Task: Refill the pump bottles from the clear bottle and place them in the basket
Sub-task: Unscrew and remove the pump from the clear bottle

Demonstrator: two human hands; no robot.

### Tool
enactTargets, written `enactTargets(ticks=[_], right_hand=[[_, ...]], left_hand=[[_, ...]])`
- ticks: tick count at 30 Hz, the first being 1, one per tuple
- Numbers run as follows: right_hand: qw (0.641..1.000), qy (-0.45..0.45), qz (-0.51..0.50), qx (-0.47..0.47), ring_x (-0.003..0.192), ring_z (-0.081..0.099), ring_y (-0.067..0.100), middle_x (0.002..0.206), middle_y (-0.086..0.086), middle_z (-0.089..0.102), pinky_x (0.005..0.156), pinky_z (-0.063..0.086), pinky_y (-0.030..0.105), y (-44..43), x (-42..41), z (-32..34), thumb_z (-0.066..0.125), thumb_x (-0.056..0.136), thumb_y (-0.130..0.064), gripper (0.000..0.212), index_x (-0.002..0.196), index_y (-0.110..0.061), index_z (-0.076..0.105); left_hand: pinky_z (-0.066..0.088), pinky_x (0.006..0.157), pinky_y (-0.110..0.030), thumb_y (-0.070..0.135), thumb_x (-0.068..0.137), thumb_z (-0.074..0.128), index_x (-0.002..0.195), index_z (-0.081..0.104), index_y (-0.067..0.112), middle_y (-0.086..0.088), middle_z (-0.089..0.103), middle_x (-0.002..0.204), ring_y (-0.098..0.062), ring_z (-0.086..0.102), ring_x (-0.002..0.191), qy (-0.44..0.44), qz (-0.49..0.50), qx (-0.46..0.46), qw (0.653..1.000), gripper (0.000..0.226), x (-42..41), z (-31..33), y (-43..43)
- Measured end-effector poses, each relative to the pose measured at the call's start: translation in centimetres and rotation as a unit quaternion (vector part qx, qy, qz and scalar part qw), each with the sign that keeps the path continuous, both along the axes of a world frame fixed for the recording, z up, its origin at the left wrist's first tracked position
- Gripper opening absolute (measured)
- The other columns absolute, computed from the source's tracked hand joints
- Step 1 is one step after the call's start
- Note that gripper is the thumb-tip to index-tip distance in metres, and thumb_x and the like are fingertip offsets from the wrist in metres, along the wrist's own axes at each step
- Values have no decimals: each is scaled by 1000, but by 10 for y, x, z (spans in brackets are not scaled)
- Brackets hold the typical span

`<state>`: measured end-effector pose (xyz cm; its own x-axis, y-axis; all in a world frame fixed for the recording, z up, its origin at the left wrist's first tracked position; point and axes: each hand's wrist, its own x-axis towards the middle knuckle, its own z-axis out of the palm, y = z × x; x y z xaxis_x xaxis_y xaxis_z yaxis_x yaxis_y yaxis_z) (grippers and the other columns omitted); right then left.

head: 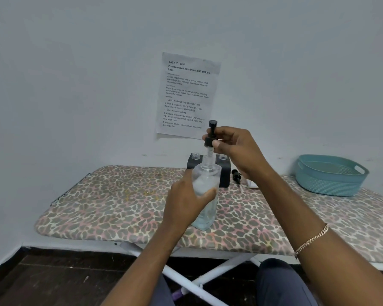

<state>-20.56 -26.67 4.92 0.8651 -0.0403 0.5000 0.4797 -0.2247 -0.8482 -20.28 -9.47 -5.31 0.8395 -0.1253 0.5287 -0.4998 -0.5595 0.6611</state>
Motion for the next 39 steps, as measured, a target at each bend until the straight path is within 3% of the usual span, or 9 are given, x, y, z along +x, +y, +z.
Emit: enactTargets(ticks=[6,8,18,23,25,28,31,35,39], right_hand=[[999,-34,5,-17,111,73,29,116,18,75,105,54,52,0,-2,36,57,98,9,32,120,-11,69],[999,-49,6,-22,112,73,30,117,18,74,104,54,50,2,-4,50,56,98,10,33,123,-8,67],[991,-126,17,-46,109,73,24,118,17,72,98,58,39,12,-21,114,53,99,11,35,131,2,62],[987,-152,36,-47,111,72,26,118,15,73,100,57,42,22,-31,139,53,98,7,34,128,-5,63],[986,-156,41,-51,112,72,26,118,14,74,99,57,40,25,-34,144,54,98,7,34,129,-5,63],[986,-152,57,-48,112,72,28,119,16,74,102,56,44,33,-32,148,55,98,6,34,129,-3,63],[987,-136,75,-43,112,72,29,119,19,73,104,55,48,44,-23,145,54,99,7,32,130,1,62],[989,-97,110,-30,114,71,34,121,23,72,102,56,48,63,-3,138,52,100,9,33,132,6,61],[990,-34,136,-11,106,73,31,118,23,71,93,59,38,85,22,130,50,101,11,31,129,7,61]], left_hand=[[58,99,-47,85,68,74,159,38,29,-3,61,149,-24,64,127,39,-38,-35,998,113,-5,11,3],[57,103,-46,83,67,75,161,37,28,-4,59,152,-22,62,132,34,-46,-55,997,115,-8,18,4],[42,90,-4,59,80,84,159,43,21,-4,64,146,-12,60,131,-13,-55,-126,990,97,-18,47,15],[54,102,-24,59,79,83,156,48,18,-5,66,143,-13,64,128,-28,-57,-151,986,94,-20,59,21],[56,102,-24,59,80,81,153,51,18,-2,68,139,-10,66,123,-34,-58,-157,985,89,-21,63,25],[57,94,-15,43,88,83,143,63,18,4,74,123,-1,70,108,-48,-50,-159,985,64,-20,71,31],[60,96,-29,27,91,82,128,74,18,7,79,107,4,73,96,-57,-37,-173,983,39,-15,78,44],[65,90,-39,20,92,81,118,79,14,5,81,97,-8,77,90,-42,-50,-208,976,26,-6,82,67],[67,79,-34,12,92,80,112,79,9,-6,79,91,-16,79,81,1,-57,-243,968,20,-1,87,86]])
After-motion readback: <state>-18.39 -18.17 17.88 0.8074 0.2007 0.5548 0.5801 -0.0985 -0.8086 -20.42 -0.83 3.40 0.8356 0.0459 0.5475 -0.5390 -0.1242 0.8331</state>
